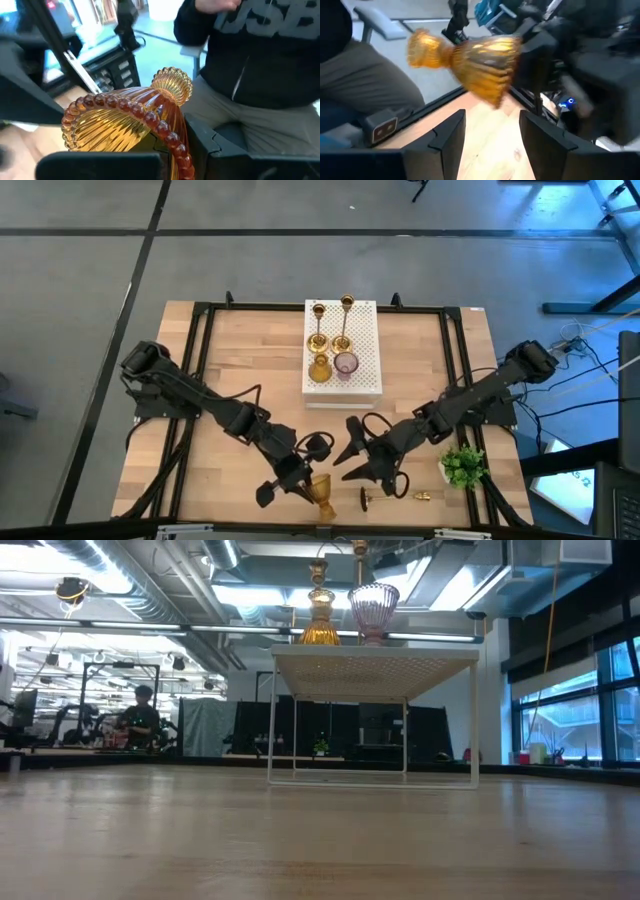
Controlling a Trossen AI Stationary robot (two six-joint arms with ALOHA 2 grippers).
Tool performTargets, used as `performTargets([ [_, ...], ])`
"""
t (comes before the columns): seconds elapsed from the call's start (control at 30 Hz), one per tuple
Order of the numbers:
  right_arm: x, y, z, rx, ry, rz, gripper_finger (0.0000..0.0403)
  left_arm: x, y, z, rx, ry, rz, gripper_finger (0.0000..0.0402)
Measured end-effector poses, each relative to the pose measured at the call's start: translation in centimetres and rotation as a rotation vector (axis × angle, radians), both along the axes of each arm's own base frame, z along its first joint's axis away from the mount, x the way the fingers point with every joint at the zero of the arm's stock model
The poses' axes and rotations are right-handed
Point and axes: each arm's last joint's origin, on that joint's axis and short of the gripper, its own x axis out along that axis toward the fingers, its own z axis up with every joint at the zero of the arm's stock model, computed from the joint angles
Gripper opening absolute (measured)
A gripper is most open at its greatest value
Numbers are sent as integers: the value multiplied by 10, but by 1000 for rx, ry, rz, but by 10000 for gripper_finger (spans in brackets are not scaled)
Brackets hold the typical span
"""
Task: Pick & Place candle stick holders
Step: Put the yellow glass candlestick holder
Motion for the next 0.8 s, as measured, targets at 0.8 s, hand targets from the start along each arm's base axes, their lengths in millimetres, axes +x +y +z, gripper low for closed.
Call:
performTargets([
  [0.8, 3, 4, -1, 50, -9, 69, 241, 9, 4, -6, -36, -32, -146, 21],
])
